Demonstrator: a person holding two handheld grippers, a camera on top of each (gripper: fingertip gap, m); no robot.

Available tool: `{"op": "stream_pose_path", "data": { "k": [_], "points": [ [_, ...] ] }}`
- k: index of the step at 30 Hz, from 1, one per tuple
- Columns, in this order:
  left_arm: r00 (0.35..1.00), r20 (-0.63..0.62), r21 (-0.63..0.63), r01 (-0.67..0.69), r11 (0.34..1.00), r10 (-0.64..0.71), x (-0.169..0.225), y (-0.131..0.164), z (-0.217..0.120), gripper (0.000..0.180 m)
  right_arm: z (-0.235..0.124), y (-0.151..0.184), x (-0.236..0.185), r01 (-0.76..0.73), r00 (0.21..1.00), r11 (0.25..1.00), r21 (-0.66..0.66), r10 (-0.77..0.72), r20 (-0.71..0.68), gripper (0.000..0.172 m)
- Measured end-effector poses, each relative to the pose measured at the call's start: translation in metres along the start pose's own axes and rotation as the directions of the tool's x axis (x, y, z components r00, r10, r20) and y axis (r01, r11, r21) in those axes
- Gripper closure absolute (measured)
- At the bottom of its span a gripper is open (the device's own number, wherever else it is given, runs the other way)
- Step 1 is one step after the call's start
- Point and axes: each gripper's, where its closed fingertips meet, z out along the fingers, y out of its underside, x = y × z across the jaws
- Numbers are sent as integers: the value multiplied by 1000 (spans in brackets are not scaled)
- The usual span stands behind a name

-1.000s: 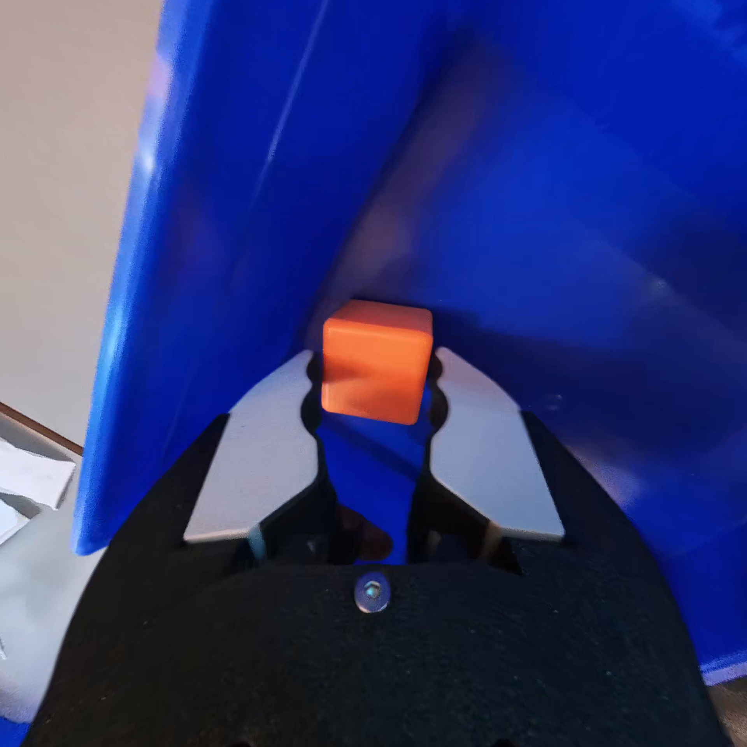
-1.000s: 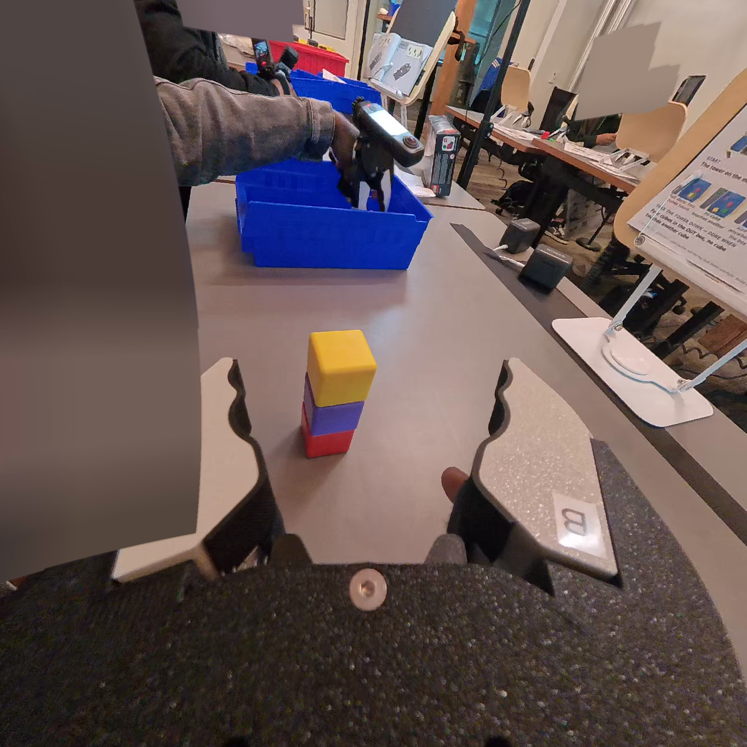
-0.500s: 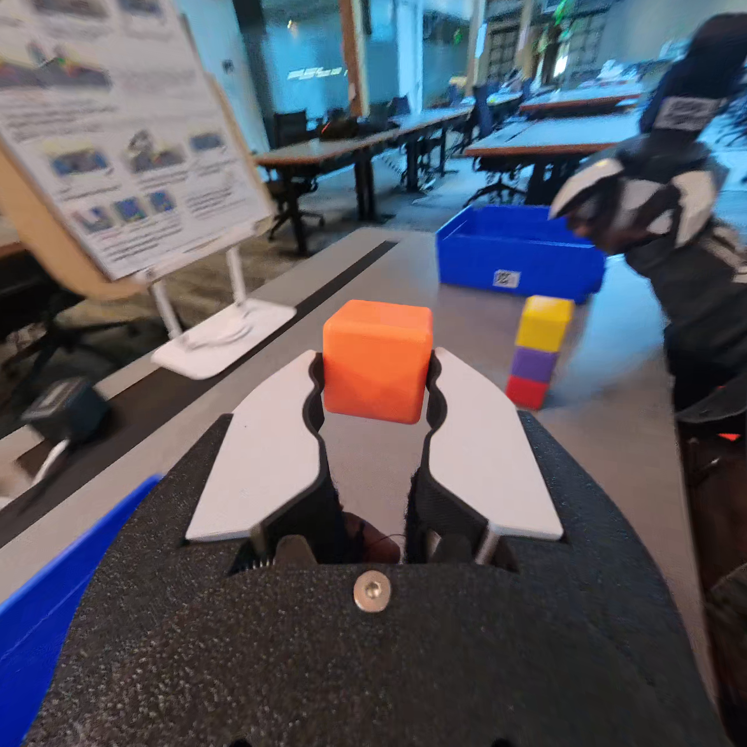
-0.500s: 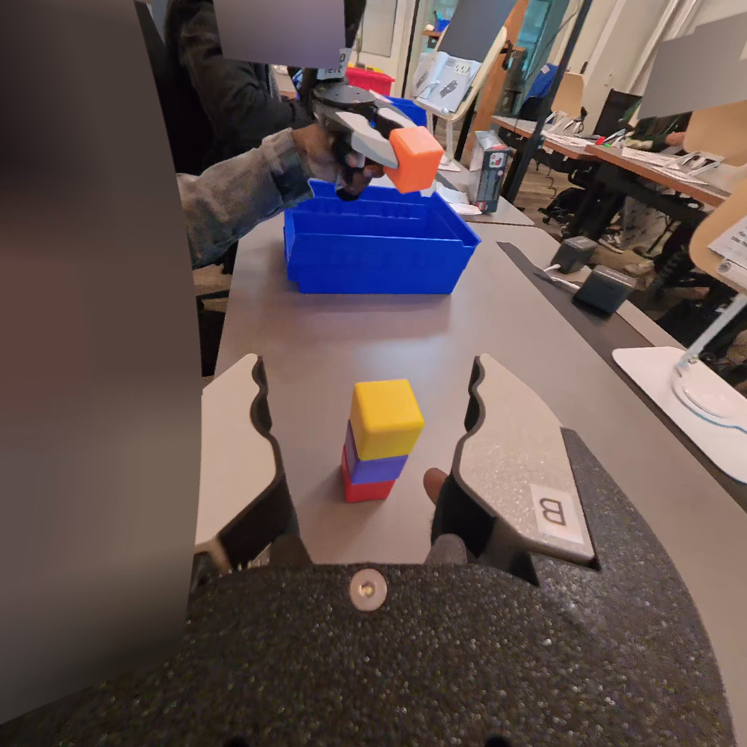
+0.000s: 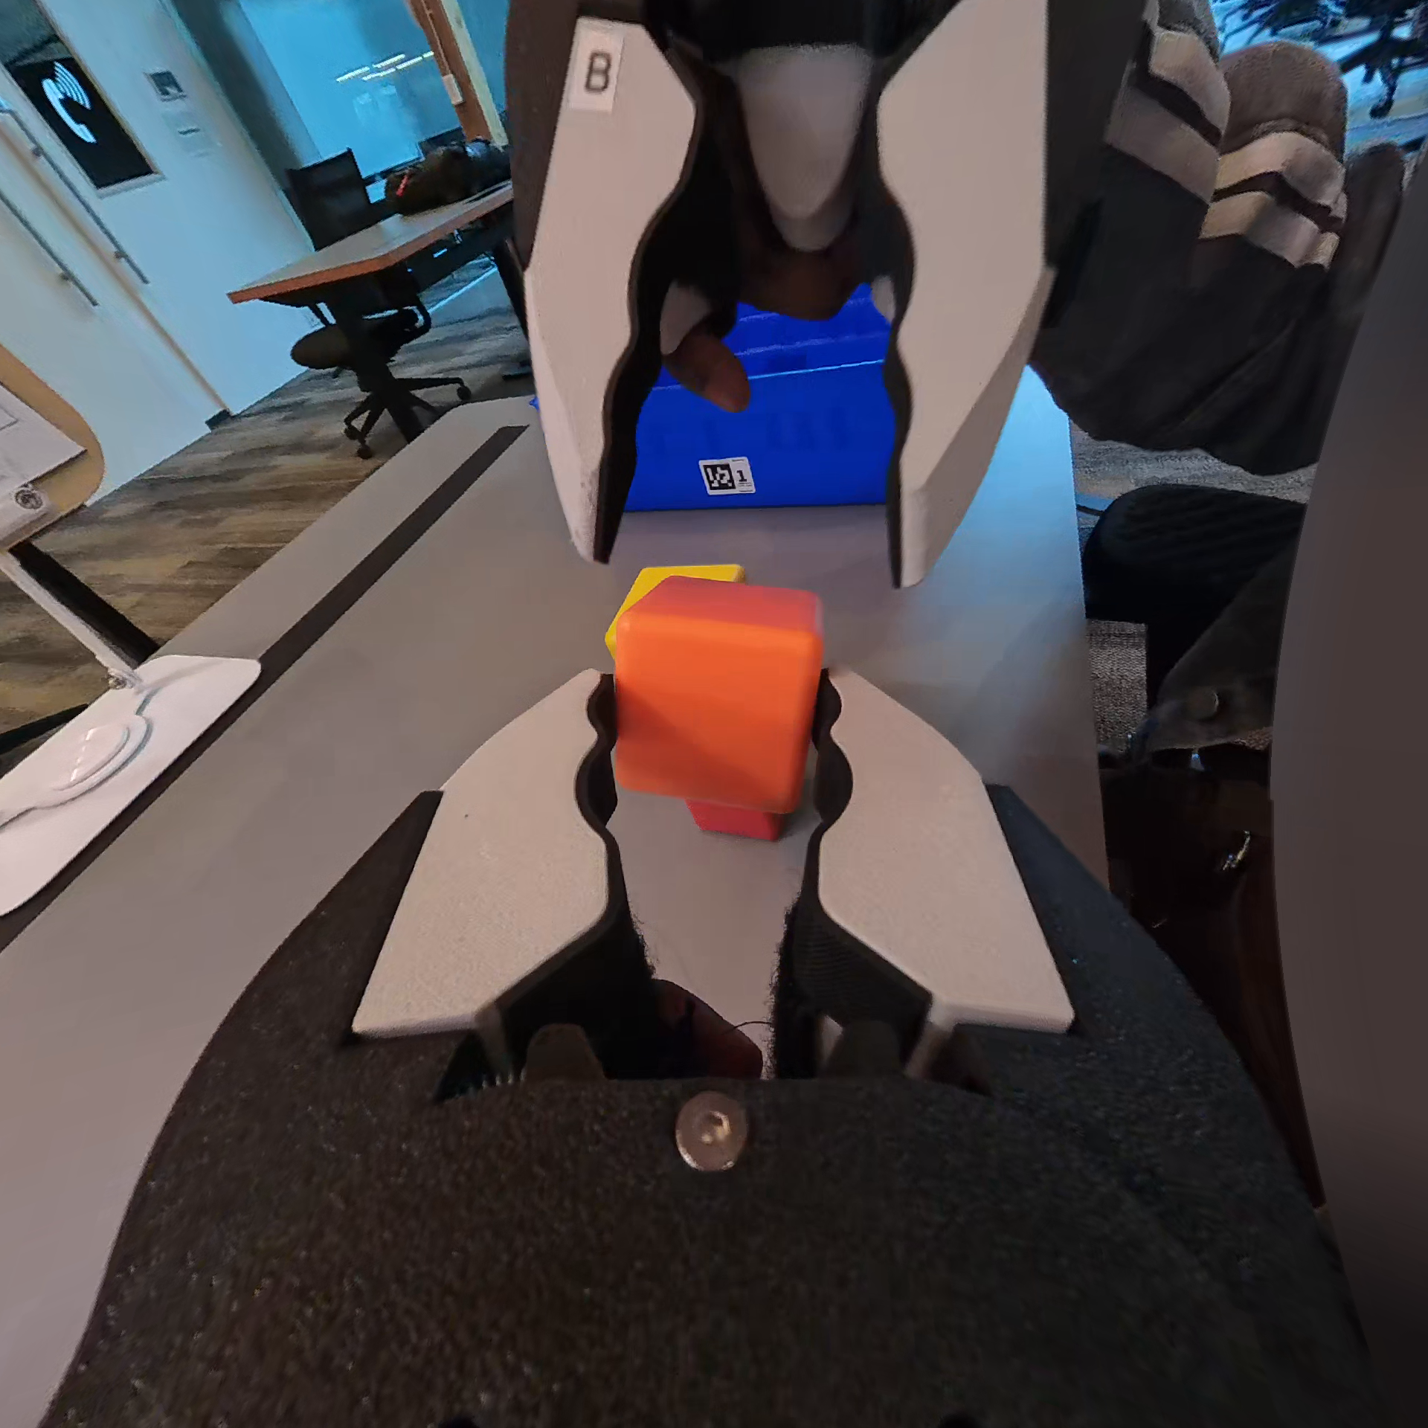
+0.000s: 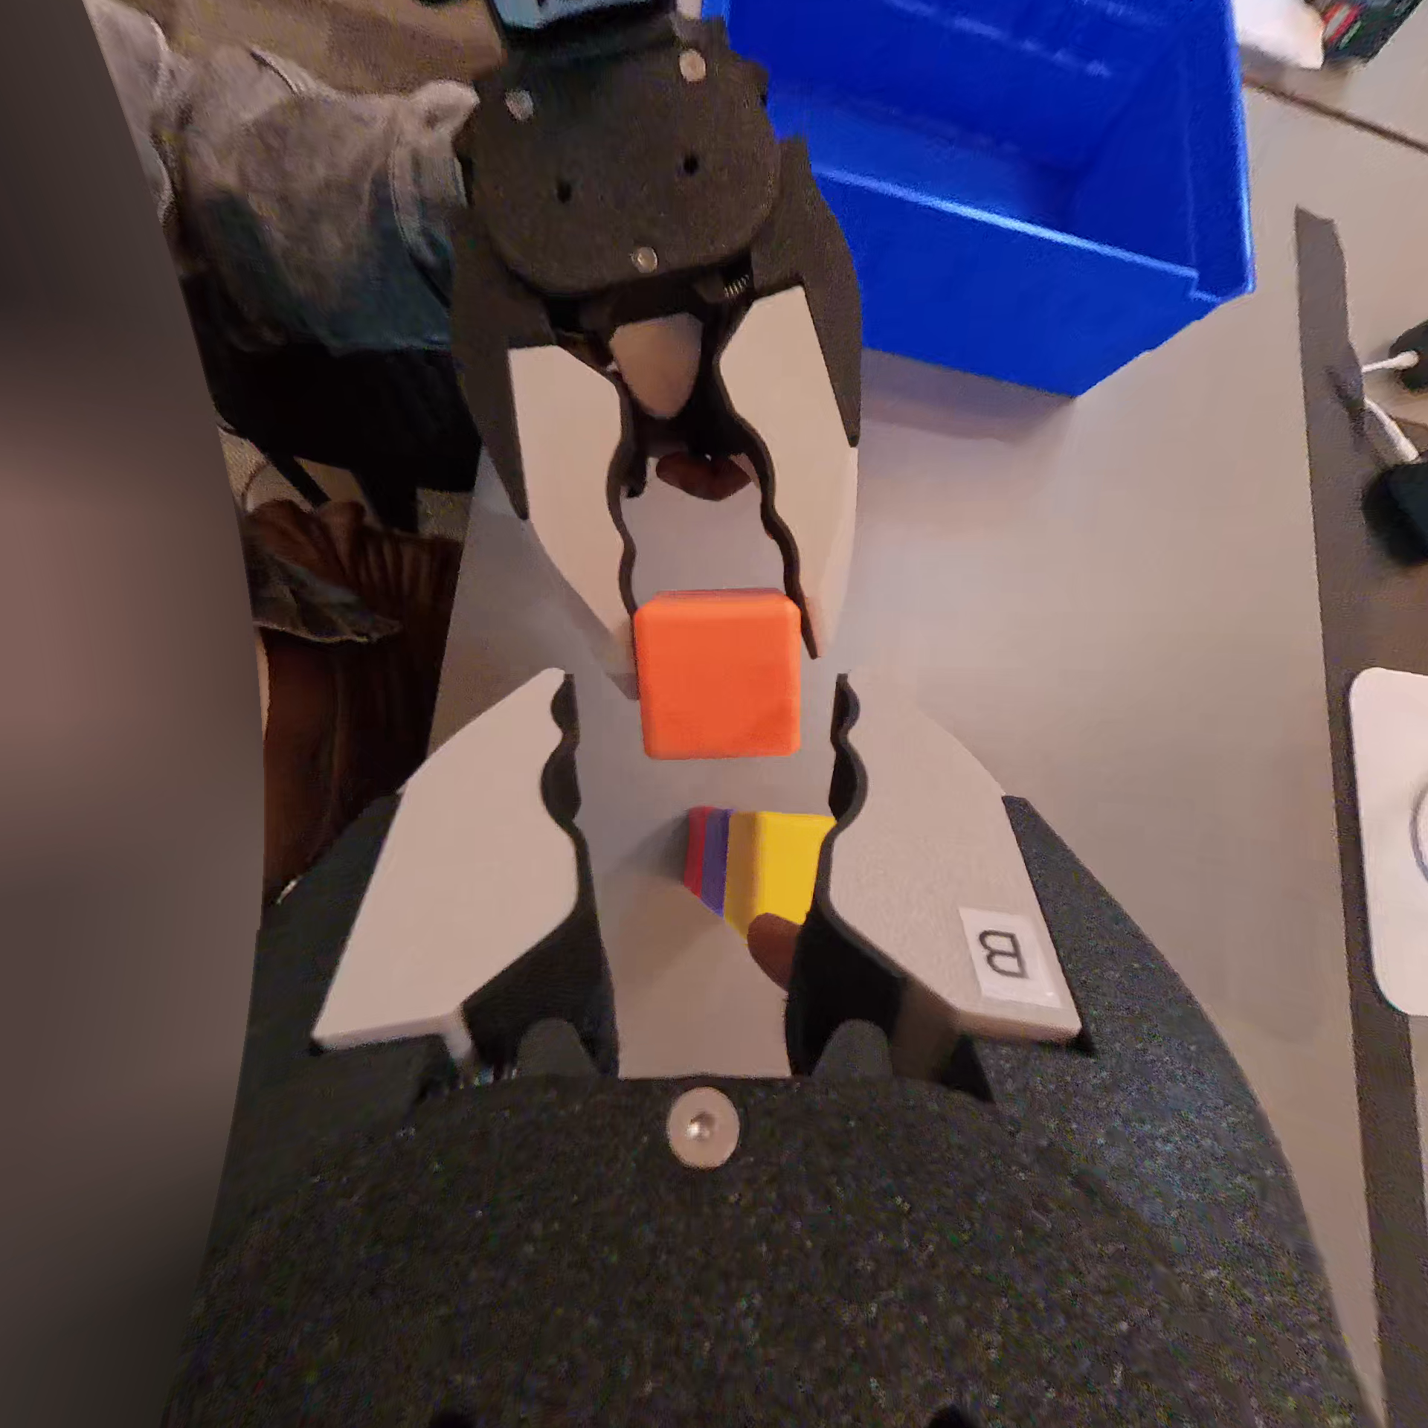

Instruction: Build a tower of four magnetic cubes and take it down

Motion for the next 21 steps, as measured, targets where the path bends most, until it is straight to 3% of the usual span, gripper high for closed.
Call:
{"op": "stream_pose_path", "data": {
  "k": [9,15,18,21],
  "points": [
    [999,-35,19,-1,1000,2,10,-5,4,132,10,9,-6,81,996,990,-116,-77,35,126],
    [999,-46,74,7,997,-3,10,-10,4,131,4,10,-4,112,993,983,-145,-106,51,127],
    [999,-17,126,52,991,-51,-2,-10,8,103,-10,17,13,121,993,966,-230,-119,23,127],
    [994,-25,95,111,989,-109,-7,6,29,76,-24,24,28,95,995,945,-314,-90,30,127]
  ]
}}
